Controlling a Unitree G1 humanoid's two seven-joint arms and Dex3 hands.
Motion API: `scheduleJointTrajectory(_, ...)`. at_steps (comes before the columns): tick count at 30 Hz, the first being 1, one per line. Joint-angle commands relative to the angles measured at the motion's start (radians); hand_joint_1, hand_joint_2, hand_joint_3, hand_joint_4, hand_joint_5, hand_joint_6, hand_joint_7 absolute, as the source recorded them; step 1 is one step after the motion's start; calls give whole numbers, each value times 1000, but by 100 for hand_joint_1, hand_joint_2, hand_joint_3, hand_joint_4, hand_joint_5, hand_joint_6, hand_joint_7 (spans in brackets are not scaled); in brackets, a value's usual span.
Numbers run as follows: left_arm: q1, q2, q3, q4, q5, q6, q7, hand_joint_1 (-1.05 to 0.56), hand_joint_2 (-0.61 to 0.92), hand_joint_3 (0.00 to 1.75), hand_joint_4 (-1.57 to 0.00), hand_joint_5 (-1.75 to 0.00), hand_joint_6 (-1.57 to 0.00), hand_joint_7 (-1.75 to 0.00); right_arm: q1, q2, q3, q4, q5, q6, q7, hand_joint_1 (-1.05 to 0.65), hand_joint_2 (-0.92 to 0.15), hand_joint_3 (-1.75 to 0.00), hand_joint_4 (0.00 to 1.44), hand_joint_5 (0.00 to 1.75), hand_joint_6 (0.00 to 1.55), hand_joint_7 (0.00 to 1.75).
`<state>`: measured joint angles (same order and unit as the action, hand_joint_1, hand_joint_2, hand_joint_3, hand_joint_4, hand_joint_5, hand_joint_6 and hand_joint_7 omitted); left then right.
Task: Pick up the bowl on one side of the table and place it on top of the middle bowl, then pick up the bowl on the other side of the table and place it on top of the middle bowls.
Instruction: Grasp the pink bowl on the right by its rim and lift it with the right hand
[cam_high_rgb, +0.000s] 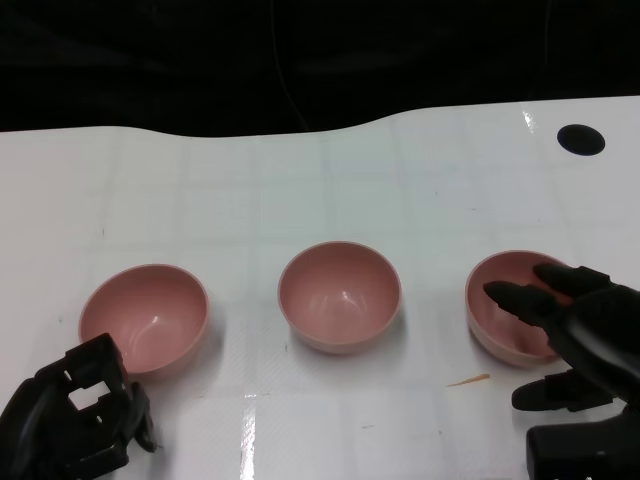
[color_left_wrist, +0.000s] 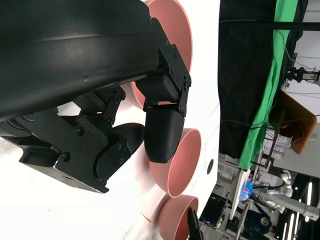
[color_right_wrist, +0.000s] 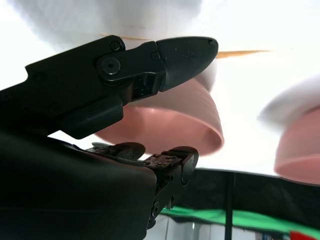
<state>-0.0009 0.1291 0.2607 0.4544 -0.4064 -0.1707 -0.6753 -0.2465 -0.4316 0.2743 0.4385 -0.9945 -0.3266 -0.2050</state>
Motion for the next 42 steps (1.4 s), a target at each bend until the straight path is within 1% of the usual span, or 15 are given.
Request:
scheduleJointTrajectory(1, -1, 15, 5, -7, -6, 5, 6, -1, 61, 114, -90, -175, -77, -175, -50, -17, 37, 87, 20, 1, -31, -96, -92, -15, 34, 3, 37, 2)
scheduleJointTrajectory(10, 0, 15, 3, -11, -1, 3, 11, -2, 60, 115, -90, -175, -77, -175, -186, 18, 141, 373, 49, -32, -158, -80, -92, -10, 44, 5, 44, 3)
scheduleJointTrajectory(16, 0, 15, 3, -12, -1, 4, 12, -2, 60, 115, -90, -175, -77, -175, -216, 15, 184, 431, 72, -45, -203, -78, -92, -9, 45, 4, 45, 3)
scheduleJointTrajectory(17, -2, 13, 2, -12, -1, 2, 11, -2, 60, 115, -90, -175, -77, -175, -226, 30, 189, 483, 79, -77, -265, -68, -92, -9, 58, 11, 55, 7)
scheduleJointTrajectory(18, -3, 12, 1, -12, -2, 2, 11, -2, 60, 115, -90, -175, -77, -175, -235, 43, 193, 531, 85, -111, -322, -45, -92, -8, 79, 36, 77, 9)
scheduleJointTrajectory(19, -4, 10, 0, -14, -2, 3, 11, -2, 61, 114, -90, -175, -77, -175, -245, 54, 197, 575, 92, -146, -374, -31, -92, -8, 91, 60, 98, 11)
scheduleJointTrajectory(20, -4, 9, -1, -15, -2, 4, 12, -2, 61, 114, -90, -175, -77, -175, -254, 61, 204, 610, 96, -171, -412, -17, -92, -15, 94, 108, 119, 16)
scheduleJointTrajectory(21, -4, 9, -2, -16, -2, 4, 12, -2, 61, 114, -90, -175, -77, -175, -262, 63, 211, 632, 99, -185, -433, -12, -92, -17, 94, 126, 126, 18)
scheduleJointTrajectory(22, -3, 6, -4, -21, 0, 3, 16, -2, 61, 114, -90, -175, -77, -175, -268, 63, 218, 650, 102, -202, -454, -10, -92, -18, 94, 136, 129, 19)
scheduleJointTrajectory(23, -3, 2, -6, -22, 1, 0, 16, -2, 61, 114, -90, -175, -77, -175, -273, 61, 225, 661, 105, -218, -472, -11, -92, -24, 85, 159, 98, 102)
scheduleJointTrajectory(24, -4, 0, -8, -22, 3, -5, 16, -2, 61, 114, -89, -175, -77, -175, -276, 59, 232, 670, 107, -232, -487, -11, -92, -27, 81, 167, 80, 137)
scheduleJointTrajectory(26, -5, -2, -11, -22, 4, -9, 16, -1, 61, 114, -89, -175, -76, -175, -283, 57, 242, 685, 111, -248, -505, -12, -92, -33, 76, 173, 63, 167)
scheduleJointTrajectory(29, -9, -7, -16, -16, 9, -18, 17, -1, 62, 114, -88, -175, -75, -175, -290, 48, 256, 695, 118, -279, -537, -12, -92, -35, 78, 174, 59, 174)
scheduleJointTrajectory(34, -16, -8, -18, 4, 10, -42, 10, -1, 62, 115, -87, -175, -75, -175, -295, 36, 271, 690, 122, -307, -564, -13, -92, -38, 76, 175, 56, 175)
scheduleJointTrajectory(42, -22, -1, -16, 15, 9, -45, 8, -1, 62, 116, -87, -175, -75, -175, -296, 11, 257, 587, 137, -344, -567, -14, -87, -50, 78, 175, 57, 175)
